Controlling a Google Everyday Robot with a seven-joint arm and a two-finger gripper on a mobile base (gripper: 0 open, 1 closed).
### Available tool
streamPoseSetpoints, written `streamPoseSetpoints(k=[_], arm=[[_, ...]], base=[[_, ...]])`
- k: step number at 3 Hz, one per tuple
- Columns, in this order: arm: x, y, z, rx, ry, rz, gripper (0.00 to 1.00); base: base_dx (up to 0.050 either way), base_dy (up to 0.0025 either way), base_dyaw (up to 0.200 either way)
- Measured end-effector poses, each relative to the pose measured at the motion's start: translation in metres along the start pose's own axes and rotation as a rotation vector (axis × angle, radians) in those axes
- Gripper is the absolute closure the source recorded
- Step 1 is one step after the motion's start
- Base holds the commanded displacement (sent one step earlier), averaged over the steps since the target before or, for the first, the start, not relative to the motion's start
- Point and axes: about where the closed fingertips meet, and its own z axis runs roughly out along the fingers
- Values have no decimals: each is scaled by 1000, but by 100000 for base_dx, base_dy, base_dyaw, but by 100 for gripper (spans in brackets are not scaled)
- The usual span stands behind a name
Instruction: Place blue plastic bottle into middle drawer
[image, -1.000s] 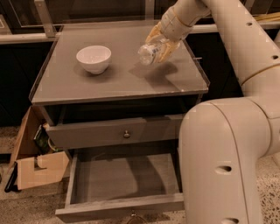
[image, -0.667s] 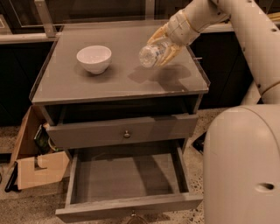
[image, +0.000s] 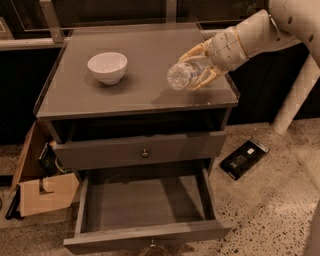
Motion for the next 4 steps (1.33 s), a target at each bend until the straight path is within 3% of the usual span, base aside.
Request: streamPoseSetpoints(k=[1,2,3,4], arm=[[0,0,0,0,0,0,100],[-18,2,1,15,3,-27,100],[-39,25,-4,53,20,-18,100],[-57,66,-1,84,50,29,100]], base=[[0,0,0],[0,0,0],[0,0,0],[0,0,0]])
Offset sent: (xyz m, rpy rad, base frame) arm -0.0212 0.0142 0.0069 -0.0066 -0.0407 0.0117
